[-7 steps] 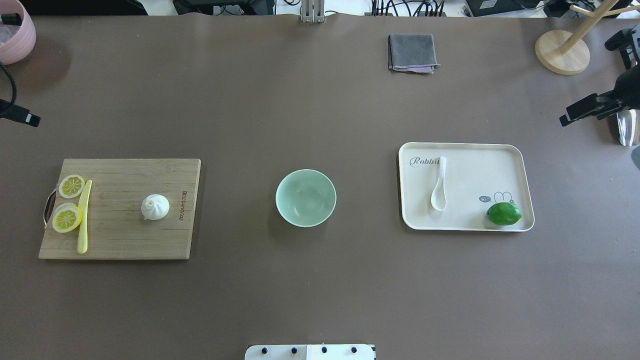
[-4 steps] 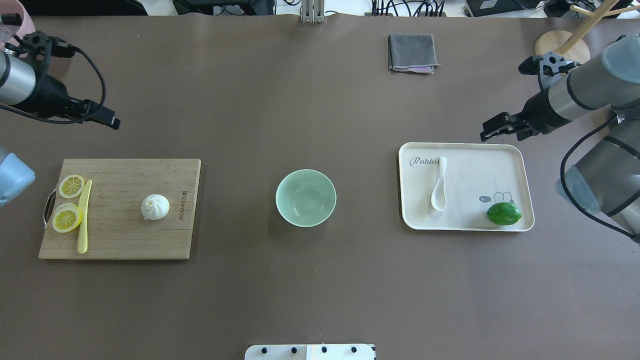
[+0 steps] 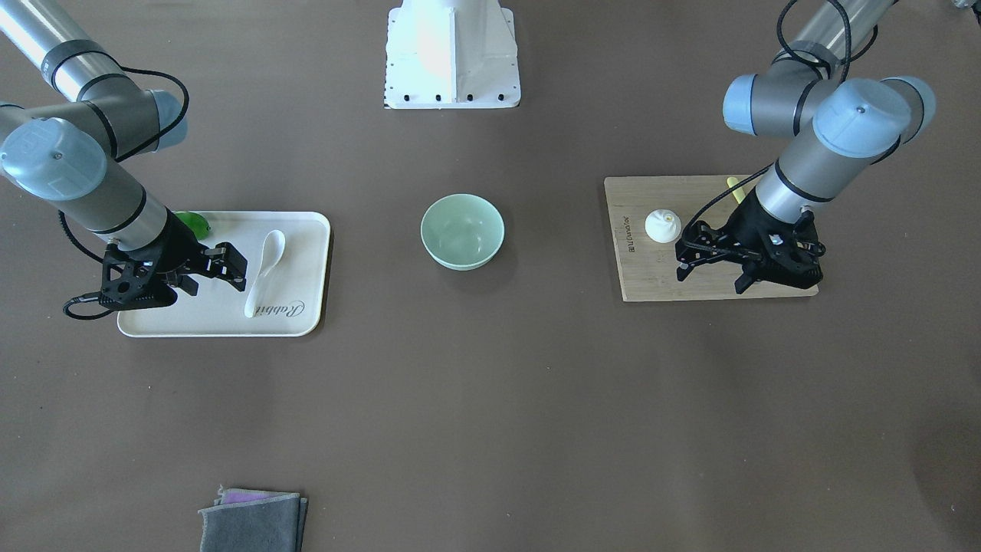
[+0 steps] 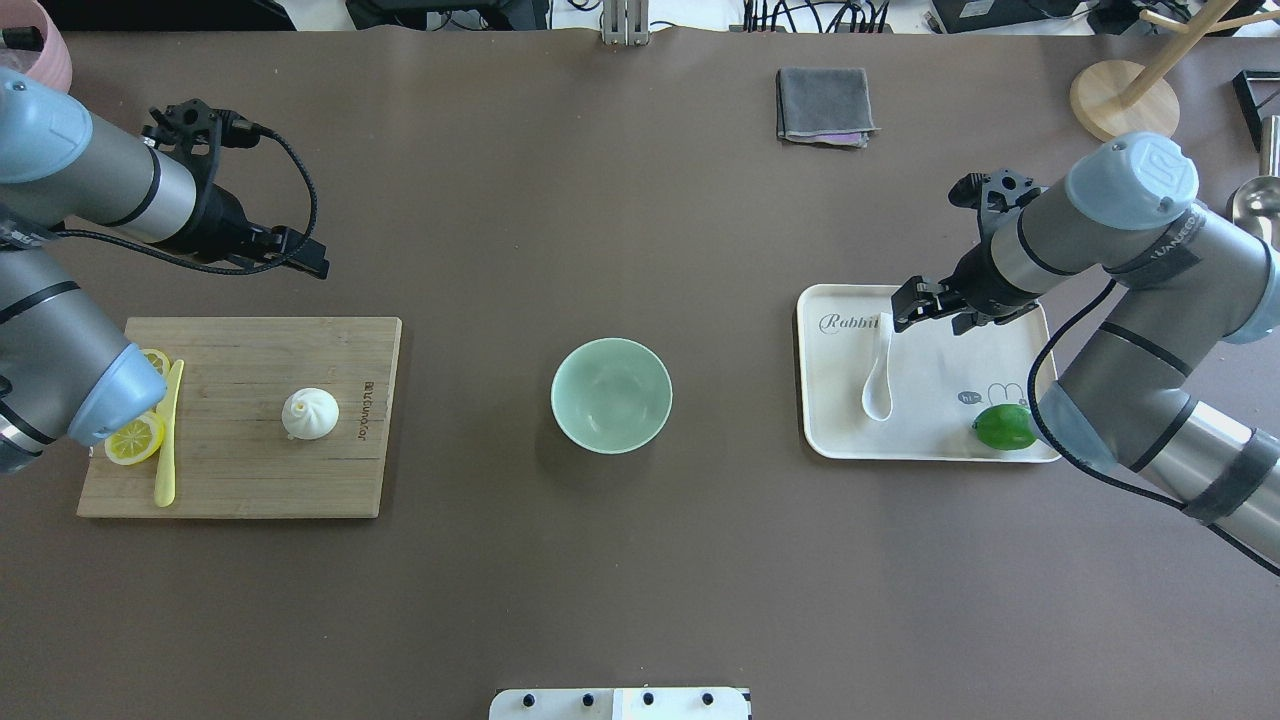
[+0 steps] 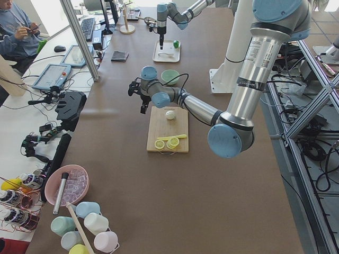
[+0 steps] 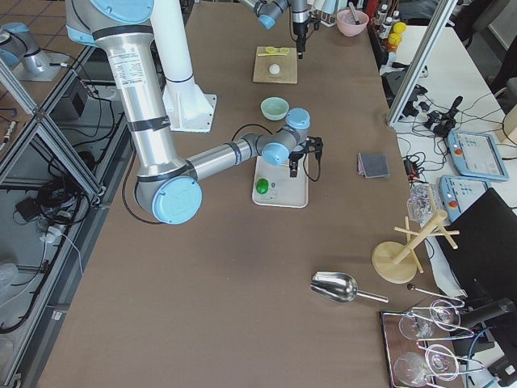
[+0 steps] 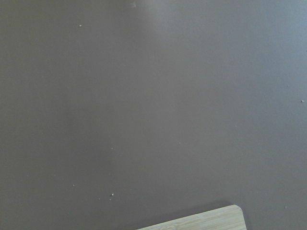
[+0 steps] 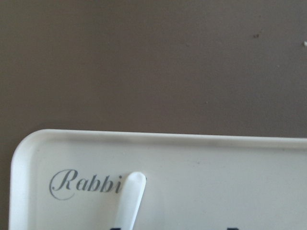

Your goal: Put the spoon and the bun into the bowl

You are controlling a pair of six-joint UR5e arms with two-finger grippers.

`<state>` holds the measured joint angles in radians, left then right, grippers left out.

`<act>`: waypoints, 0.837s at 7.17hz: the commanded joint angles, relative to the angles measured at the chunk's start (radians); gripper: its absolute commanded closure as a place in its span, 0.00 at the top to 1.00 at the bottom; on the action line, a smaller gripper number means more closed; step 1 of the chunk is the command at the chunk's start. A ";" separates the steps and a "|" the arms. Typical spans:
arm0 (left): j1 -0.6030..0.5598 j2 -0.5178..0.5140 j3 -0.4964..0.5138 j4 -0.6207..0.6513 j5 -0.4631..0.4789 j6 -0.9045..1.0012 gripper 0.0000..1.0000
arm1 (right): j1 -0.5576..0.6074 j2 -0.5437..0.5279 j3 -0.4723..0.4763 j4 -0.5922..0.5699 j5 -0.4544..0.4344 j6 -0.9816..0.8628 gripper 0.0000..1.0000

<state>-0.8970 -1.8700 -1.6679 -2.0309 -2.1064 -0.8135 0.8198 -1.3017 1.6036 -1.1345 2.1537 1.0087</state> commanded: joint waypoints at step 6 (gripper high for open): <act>0.006 0.009 0.000 -0.002 0.008 -0.006 0.97 | -0.067 0.032 -0.016 0.001 -0.003 0.108 0.21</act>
<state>-0.8913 -1.8636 -1.6674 -2.0323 -2.0986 -0.8190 0.7585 -1.2706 1.5856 -1.1336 2.1495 1.1154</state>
